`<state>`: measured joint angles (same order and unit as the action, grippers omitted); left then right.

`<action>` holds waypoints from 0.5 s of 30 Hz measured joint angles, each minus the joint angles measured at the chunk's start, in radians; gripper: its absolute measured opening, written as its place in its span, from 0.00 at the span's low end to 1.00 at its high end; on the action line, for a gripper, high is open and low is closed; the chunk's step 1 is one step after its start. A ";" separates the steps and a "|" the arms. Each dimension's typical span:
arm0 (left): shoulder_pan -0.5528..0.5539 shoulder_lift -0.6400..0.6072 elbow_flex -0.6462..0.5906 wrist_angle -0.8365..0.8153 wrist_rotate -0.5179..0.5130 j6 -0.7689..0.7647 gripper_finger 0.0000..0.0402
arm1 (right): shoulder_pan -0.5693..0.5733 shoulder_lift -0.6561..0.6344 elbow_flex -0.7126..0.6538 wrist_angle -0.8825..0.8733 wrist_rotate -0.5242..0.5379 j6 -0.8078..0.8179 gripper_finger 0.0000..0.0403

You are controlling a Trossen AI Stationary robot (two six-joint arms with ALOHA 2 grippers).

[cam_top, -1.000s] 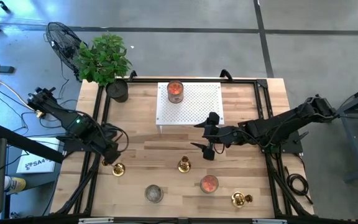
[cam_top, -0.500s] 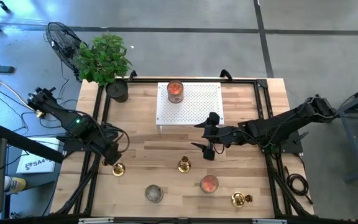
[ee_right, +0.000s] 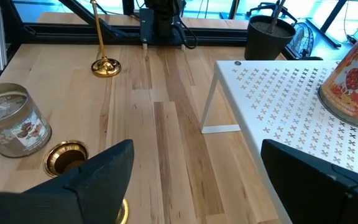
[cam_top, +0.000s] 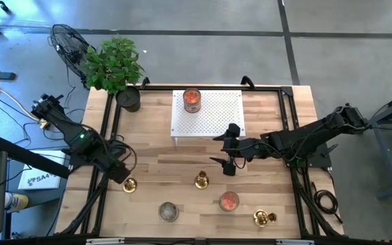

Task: Pick & Place candle stick holders
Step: Put the left gold candle holder on the shelf

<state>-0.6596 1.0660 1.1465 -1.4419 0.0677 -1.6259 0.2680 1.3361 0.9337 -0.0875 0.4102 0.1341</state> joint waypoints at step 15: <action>-0.048 0.000 0.000 0.004 0.003 -0.115 0.96 | 0.000 0.000 0.000 0.001 0.001 0.000 0.86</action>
<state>-0.7078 1.0660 1.1465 -1.4383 0.0704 -1.7407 0.2684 1.3358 0.9337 -0.0868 0.4116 0.1341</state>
